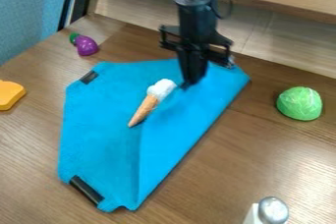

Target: Folds the cloth from bottom right to top left

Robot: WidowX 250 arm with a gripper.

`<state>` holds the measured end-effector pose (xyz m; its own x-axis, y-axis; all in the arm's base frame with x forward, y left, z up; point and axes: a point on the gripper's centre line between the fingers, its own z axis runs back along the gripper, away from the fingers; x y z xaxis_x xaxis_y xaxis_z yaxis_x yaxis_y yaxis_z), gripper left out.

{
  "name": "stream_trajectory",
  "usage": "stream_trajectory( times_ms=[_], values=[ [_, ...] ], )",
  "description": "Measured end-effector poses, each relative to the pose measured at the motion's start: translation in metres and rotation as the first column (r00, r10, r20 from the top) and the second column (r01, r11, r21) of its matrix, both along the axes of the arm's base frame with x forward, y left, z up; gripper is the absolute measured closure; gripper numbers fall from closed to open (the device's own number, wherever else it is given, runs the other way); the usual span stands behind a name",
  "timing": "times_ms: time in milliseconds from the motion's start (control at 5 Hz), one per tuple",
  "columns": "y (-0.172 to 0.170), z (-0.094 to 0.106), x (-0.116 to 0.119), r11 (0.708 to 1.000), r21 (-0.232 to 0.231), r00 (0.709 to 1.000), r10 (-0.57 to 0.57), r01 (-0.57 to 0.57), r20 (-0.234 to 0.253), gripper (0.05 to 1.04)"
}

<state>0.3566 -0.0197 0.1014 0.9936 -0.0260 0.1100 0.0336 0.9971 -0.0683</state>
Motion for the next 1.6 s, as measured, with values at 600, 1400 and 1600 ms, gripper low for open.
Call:
stream_trajectory(
  times_ms=[600, 1400, 1600],
  values=[
    [0.064, 0.034, -0.009, 0.995, -0.001, 0.994, 0.095, -0.095, 0.047, 1.025],
    [0.105, -0.017, 0.0, 0.991, 0.133, 1.0, -0.013, 0.012, 0.001, 1.026],
    [0.098, -0.028, 0.007, 0.98, 0.185, 0.996, -0.085, 0.078, 0.034, 1.027]
  ],
)
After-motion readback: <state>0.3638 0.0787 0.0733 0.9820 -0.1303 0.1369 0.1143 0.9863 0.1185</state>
